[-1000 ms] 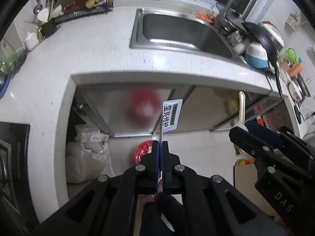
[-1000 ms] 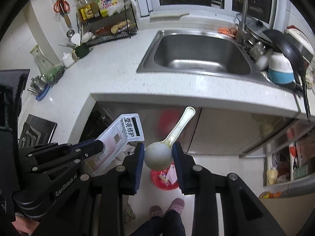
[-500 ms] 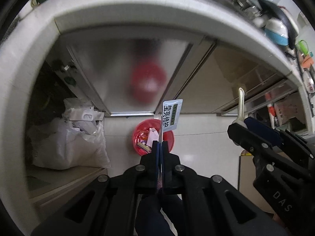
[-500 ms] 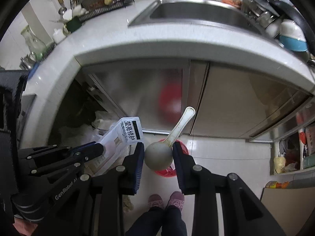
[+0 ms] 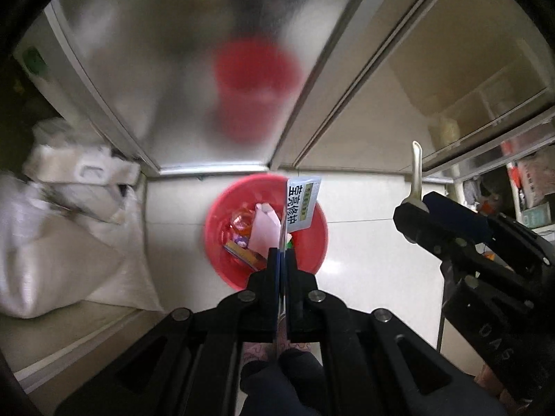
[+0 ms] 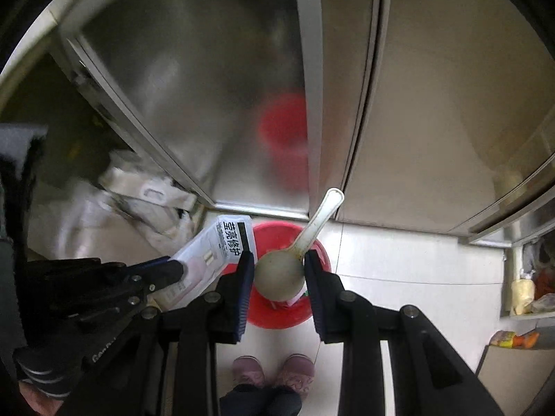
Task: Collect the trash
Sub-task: 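Open the left tool, then the right tool, dropping both items into the bin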
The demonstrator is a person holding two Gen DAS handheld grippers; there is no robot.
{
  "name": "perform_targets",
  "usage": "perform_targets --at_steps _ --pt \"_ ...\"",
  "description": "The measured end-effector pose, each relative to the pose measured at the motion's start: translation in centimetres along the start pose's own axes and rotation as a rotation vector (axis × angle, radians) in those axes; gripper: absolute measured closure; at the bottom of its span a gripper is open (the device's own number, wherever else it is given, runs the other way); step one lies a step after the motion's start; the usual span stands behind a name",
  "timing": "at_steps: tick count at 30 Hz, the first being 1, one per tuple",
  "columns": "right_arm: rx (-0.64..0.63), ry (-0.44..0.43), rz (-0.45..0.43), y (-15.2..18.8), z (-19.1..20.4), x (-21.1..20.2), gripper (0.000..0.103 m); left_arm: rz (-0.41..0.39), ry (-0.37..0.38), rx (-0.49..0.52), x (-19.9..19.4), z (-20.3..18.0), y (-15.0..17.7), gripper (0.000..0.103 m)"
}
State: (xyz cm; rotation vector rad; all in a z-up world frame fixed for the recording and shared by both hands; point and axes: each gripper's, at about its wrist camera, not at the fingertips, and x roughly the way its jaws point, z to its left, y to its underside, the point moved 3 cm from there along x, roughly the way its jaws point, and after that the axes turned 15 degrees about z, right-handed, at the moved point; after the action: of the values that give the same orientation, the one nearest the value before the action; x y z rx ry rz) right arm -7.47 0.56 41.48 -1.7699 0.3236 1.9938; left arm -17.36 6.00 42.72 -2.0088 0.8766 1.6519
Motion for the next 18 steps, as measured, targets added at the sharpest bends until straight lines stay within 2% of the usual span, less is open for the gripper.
perform_targets --at_steps 4,6,7,8,9,10,11,15,18 --pt "-0.002 0.004 0.035 0.7 -1.4 5.7 0.075 0.024 -0.005 0.011 5.2 0.5 -0.7 0.102" --pt "-0.003 0.007 0.045 0.8 -1.1 7.1 0.075 0.024 0.005 -0.014 6.5 0.9 -0.9 0.095" --pt "-0.003 0.007 0.049 0.9 -1.3 7.7 0.075 0.027 0.016 -0.028 6.9 1.2 -1.0 0.080" --pt "-0.004 0.008 0.052 1.0 -1.4 8.0 0.075 0.026 0.017 -0.042 7.2 1.3 -1.0 0.058" --pt "-0.003 0.008 0.052 1.1 -1.2 8.0 0.075 0.018 0.004 -0.047 7.2 1.4 -1.0 0.047" --pt "-0.004 0.006 0.052 1.3 -1.3 8.0 0.075 0.006 -0.012 -0.051 7.2 1.4 -0.9 0.029" --pt "-0.006 0.006 0.053 1.5 -1.4 7.8 0.075 0.004 -0.018 -0.059 7.0 1.6 -0.8 0.023" --pt "-0.026 -0.003 0.060 2.0 -1.0 6.8 0.075 0.012 0.012 -0.107 6.6 2.5 -0.2 0.020" --pt "-0.052 -0.015 0.069 2.4 -1.2 6.9 0.075 0.001 -0.027 -0.109 6.3 2.7 0.1 0.015"
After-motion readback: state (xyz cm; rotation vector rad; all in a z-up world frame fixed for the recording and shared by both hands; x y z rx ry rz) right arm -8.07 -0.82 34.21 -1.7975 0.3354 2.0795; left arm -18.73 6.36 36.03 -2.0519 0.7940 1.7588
